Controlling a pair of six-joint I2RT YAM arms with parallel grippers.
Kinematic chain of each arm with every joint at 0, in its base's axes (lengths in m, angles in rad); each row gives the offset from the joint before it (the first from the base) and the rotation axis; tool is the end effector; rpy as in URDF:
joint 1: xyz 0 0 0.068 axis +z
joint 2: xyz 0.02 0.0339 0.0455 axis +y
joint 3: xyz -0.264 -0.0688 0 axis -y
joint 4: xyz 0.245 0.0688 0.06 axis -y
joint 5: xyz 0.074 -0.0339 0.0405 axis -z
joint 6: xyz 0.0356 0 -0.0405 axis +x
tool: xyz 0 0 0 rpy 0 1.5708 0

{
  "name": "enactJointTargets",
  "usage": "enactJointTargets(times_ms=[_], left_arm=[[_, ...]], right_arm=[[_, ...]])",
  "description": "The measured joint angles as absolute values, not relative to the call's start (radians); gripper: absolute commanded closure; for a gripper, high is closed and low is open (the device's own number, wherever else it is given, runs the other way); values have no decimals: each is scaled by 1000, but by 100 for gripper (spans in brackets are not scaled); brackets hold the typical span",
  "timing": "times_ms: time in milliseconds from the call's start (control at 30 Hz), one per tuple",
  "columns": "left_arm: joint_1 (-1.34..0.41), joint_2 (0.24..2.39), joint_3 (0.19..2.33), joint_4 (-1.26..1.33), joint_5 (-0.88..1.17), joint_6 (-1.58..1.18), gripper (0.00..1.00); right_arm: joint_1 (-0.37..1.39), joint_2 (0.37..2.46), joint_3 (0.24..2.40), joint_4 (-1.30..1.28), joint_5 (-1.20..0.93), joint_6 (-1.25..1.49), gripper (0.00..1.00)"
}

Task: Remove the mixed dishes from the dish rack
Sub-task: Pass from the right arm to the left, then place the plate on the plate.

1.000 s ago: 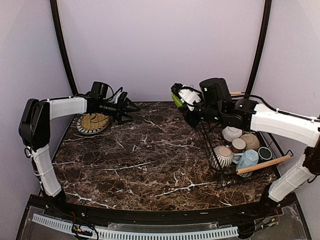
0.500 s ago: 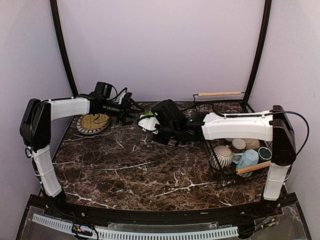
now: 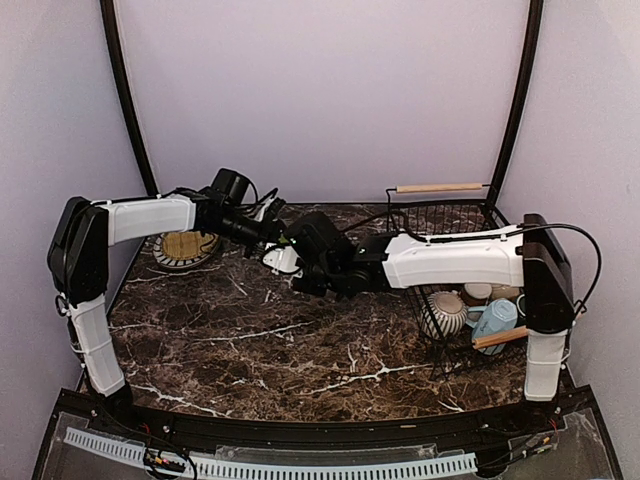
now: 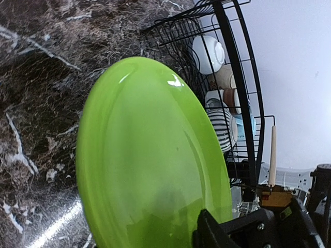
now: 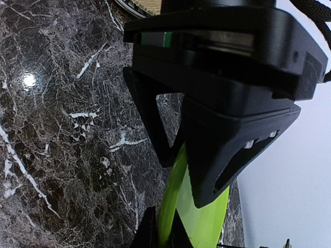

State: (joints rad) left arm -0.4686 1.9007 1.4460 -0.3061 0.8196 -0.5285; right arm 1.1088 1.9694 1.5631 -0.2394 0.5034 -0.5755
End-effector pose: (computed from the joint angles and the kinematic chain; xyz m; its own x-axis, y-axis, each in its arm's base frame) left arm 0.3658 -0.2143 0.2418 -0.9248 0.0824 -0.3714 0.3639 0.4764 -0.8004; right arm 0.2183 0.3999 0.2518 0.1083 -0.8521 -0.5120 -0.6597 0.3237 -0.6782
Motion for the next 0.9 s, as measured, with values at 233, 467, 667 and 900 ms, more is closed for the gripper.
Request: enactJointTargets(times_ms=[233, 467, 667, 900], left_arm=[[-465, 1906, 1460, -383, 796, -595, 99], [-471, 1906, 1504, -416, 776, -542, 99], [-452, 1906, 1514, -471, 685, -448, 99], [-290, 1906, 1514, -498, 634, -430, 99]], right_arm=[[1139, 1999, 1562, -219, 556, -605, 93], [1147, 2006, 1554, -195, 568, -593, 51], [1139, 1996, 1525, -171, 584, -585, 21], [1133, 1911, 1462, -150, 588, -556, 8]])
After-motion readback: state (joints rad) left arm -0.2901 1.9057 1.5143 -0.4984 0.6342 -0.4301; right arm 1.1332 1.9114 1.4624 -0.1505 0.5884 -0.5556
